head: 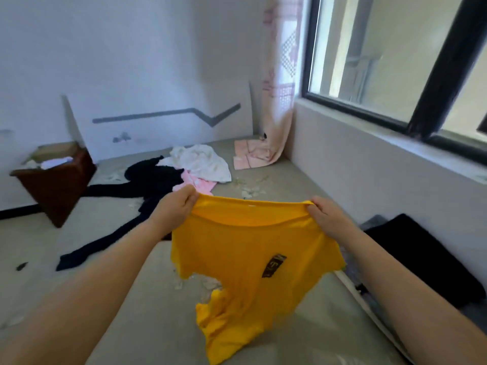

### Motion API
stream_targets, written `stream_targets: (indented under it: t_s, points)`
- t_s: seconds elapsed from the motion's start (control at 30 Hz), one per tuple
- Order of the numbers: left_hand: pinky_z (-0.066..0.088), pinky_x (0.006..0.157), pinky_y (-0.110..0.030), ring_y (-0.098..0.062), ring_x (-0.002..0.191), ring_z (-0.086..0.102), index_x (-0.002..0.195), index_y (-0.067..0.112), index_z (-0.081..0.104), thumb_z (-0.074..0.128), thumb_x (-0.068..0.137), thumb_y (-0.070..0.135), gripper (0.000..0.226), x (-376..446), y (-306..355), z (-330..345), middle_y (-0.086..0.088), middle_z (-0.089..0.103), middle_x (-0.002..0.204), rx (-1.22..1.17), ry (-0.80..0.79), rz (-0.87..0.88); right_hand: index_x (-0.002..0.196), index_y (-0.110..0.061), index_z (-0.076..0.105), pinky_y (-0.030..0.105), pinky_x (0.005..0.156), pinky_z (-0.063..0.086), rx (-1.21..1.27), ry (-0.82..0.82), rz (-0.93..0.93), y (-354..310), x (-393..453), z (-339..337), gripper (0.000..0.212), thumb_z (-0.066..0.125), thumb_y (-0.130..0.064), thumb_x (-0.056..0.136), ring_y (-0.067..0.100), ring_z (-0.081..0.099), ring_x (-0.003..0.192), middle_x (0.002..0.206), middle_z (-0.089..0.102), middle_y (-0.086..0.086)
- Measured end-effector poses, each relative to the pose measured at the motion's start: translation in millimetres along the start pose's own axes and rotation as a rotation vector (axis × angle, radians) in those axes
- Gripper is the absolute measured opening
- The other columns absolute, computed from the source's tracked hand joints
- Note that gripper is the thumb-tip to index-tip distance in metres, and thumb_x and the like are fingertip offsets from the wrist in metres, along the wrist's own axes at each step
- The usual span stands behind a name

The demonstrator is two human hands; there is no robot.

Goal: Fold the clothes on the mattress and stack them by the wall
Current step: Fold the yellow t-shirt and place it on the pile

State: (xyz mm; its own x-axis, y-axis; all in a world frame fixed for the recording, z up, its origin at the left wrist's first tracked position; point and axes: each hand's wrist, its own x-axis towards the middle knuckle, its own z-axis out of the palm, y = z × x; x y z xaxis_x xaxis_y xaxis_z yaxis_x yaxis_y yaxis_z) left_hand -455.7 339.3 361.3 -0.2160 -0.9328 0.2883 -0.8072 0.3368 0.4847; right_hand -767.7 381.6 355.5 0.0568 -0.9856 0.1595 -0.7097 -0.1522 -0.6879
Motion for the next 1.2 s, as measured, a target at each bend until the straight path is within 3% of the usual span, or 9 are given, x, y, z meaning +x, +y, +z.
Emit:
stream_targets:
  t_s: [0.1, 0.2, 0.33, 0.6, 0.67, 0.77, 0.87, 1.07, 1.2]
  points:
    - [0.026, 0.051, -0.023, -0.011, 0.057, 0.038, 0.066, 0.021, 0.04, 0.044, 0.096, 0.026, 0.031, -10.0, 7.3, -64.4, 0.005, 0.039, 0.062, -0.16, -0.004, -0.039, 0.095, -0.011, 0.058, 0.024, 0.064, 0.027, -0.142, -0.055, -0.069, -61.0, -3.9, -30.0, 0.021, 0.063, -0.029, 0.085, 0.014, 0.045, 0.084, 0.083, 0.05, -0.003]
    - [0.032, 0.056, -0.022, -0.009, 0.068, 0.044, 0.078, 0.025, 0.045, 0.061, 0.085, 0.039, 0.022, -27.7, 11.2, -118.6, 0.006, 0.044, 0.073, -0.134, -0.157, -0.06, 0.07, -0.031, 0.049, 0.016, 0.055, 0.026, -0.314, -0.163, -0.127, -103.8, -15.9, -51.5, 0.024, 0.072, -0.028, 0.077, 0.003, 0.043, 0.069, 0.069, 0.045, -0.016]
    - [0.038, 0.066, -0.023, -0.012, 0.074, 0.045, 0.09, 0.024, 0.042, 0.057, 0.083, 0.005, 0.026, -55.3, 12.8, -166.6, -0.001, 0.045, 0.083, -0.049, -0.42, -0.133, 0.054, -0.03, 0.043, 0.011, 0.053, 0.025, -0.431, -0.066, -0.179, -144.4, -22.4, -60.7, 0.039, 0.058, -0.019, 0.088, 0.009, 0.045, 0.064, 0.059, 0.046, -0.013]
    - [0.035, 0.06, -0.017, -0.017, 0.081, 0.045, 0.101, 0.005, 0.055, 0.045, 0.09, -0.002, 0.016, -97.0, -5.4, -221.6, -0.003, 0.049, 0.082, -0.153, 0.26, -0.138, 0.087, -0.003, 0.065, 0.03, 0.071, 0.039, -0.484, 0.278, -0.065, -198.1, -18.4, -30.7, 0.026, 0.041, -0.008, 0.092, 0.029, 0.057, 0.088, 0.093, 0.063, 0.019]
    - [0.04, 0.063, -0.021, -0.015, 0.079, 0.049, 0.095, 0.009, 0.059, 0.049, 0.091, 0.004, 0.012, -104.4, -11.4, -234.4, -0.002, 0.054, 0.084, -0.28, 0.262, -0.172, 0.081, -0.006, 0.06, 0.031, 0.069, 0.038, -0.444, 0.331, 0.018, -206.7, -19.0, -19.2, 0.025, 0.039, -0.008, 0.094, 0.029, 0.054, 0.084, 0.088, 0.057, 0.017]
    - [0.049, 0.081, -0.039, -0.024, 0.089, 0.056, 0.087, 0.018, 0.062, 0.052, 0.092, 0.014, 0.013, -120.9, -25.0, -251.3, -0.007, 0.06, 0.092, -0.591, 0.1, -0.254, 0.104, -0.002, 0.057, 0.032, 0.07, 0.038, -0.345, 0.37, 0.152, -213.3, -17.9, 4.7, 0.026, 0.034, -0.012, 0.097, 0.027, 0.052, 0.085, 0.102, 0.059, 0.017]
    - [0.045, 0.092, -0.049, -0.032, 0.099, 0.055, 0.096, 0.014, 0.064, 0.051, 0.093, 0.02, 0.015, -130.5, -42.5, -257.1, -0.014, 0.06, 0.104, -0.578, 0.193, -0.301, 0.105, -0.004, 0.058, 0.034, 0.079, 0.045, -0.291, 0.334, 0.17, -220.2, -11.9, 28.5, 0.03, 0.031, -0.015, 0.099, 0.029, 0.057, 0.094, 0.106, 0.06, 0.016]
    - [0.036, 0.077, -0.031, -0.019, 0.094, 0.047, 0.111, 0.009, 0.06, 0.044, 0.096, 0.015, 0.022, -133.6, -62.7, -259.1, -0.005, 0.054, 0.102, -0.428, 0.578, -0.307, 0.103, 0.002, 0.058, 0.036, 0.079, 0.045, -0.146, 0.439, -0.065, -234.0, 6.0, 68.0, 0.028, 0.033, -0.01, 0.098, 0.033, 0.057, 0.094, 0.104, 0.061, 0.022]
    - [0.038, 0.082, -0.034, -0.02, 0.097, 0.046, 0.105, 0.02, 0.056, 0.041, 0.097, 0.018, 0.017, -153.5, -71.3, -260.6, 0.0, 0.051, 0.1, -0.539, 0.468, -0.331, 0.097, 0.006, 0.059, 0.039, 0.072, 0.046, -0.095, 0.527, -0.231, -235.7, 3.1, 86.3, 0.026, 0.036, -0.005, 0.097, 0.036, 0.057, 0.085, 0.096, 0.062, 0.024]
